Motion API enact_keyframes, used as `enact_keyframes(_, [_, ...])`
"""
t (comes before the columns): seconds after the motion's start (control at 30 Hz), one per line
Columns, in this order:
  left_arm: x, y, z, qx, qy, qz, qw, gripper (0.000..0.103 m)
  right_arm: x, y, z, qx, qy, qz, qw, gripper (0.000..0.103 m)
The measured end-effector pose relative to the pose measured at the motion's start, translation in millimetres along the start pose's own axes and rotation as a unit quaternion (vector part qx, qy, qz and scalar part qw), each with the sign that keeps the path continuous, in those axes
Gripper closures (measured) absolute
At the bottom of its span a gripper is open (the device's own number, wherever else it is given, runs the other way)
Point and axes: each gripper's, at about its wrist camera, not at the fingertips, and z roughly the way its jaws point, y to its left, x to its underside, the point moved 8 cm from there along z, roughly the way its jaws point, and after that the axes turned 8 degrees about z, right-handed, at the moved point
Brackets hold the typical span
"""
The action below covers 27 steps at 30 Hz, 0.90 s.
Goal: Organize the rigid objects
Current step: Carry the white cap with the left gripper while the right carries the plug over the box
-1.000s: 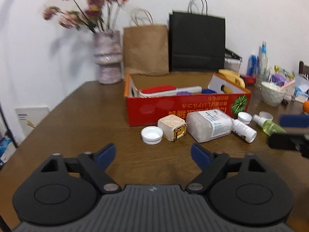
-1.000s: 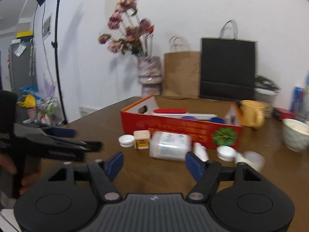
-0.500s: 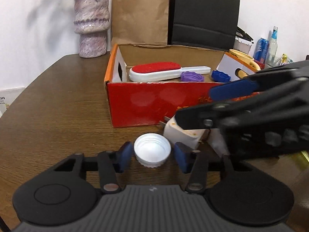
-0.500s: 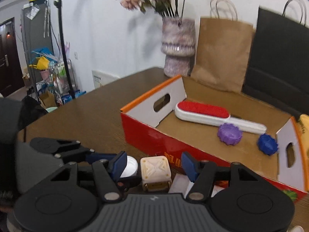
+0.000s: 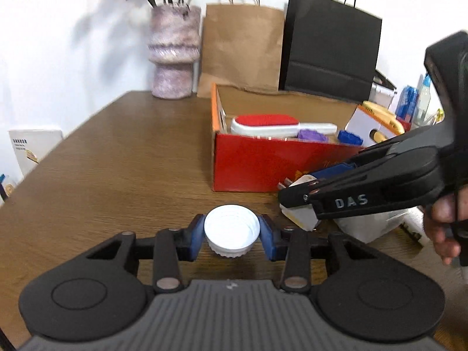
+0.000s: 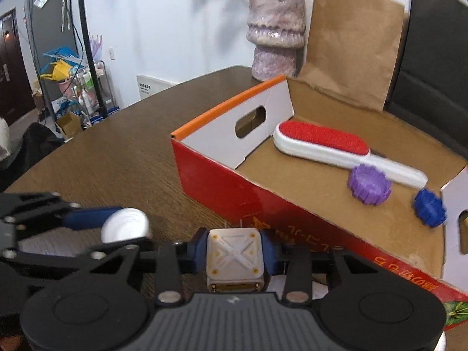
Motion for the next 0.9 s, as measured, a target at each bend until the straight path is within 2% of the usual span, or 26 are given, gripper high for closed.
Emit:
enact_keyframes(0.1, [-5,1,-32,-0.017,-0.027,0.003,0.9995,0.063,-4,8,-26,-0.001,-0.032,0.004,0.999,0.065])
enact_keyframes(0.3, [-11,-15,-109,-0.036,-0.089,0.010,0.9953,0.063,10,24,-111,0.021,-0.113,-0.015,0.993,0.065])
enact_keyframes(0.43, [-1,-37,-157,-0.036,-0.120,0.017,0.9920,0.063,46,29,-172,0.045,-0.155,-0.021,0.987,0.065])
enact_keyframes(0.57, [14,-60,-201,-0.034,-0.143,0.017,0.9889,0.063,94,29,-222,0.056,-0.176,0.000,0.983,0.065])
enact_keyframes(0.9, [62,-111,-279,-0.017,-0.166,0.023,0.9857,0.063,208,32,-302,0.082,-0.213,0.077,0.971,0.065])
